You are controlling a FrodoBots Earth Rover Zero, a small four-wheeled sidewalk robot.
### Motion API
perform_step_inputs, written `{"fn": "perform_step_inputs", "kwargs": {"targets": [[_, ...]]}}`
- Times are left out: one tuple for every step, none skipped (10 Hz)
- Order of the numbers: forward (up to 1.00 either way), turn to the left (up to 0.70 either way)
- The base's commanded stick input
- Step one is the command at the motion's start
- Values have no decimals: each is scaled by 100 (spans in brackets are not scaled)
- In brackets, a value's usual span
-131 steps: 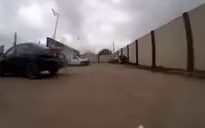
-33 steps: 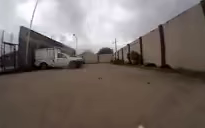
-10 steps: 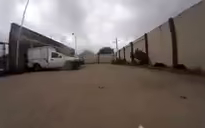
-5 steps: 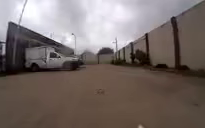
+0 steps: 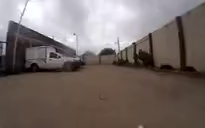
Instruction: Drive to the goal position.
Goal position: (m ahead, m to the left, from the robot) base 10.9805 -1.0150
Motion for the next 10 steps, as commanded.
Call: {"fn": "perform_step_inputs", "kwargs": {"targets": [[50, 0], [50, 0], [50, 0], [50, 0], [50, 0], [50, 0], [50, 0], [50, 0], [50, 0], [50, 0]]}}
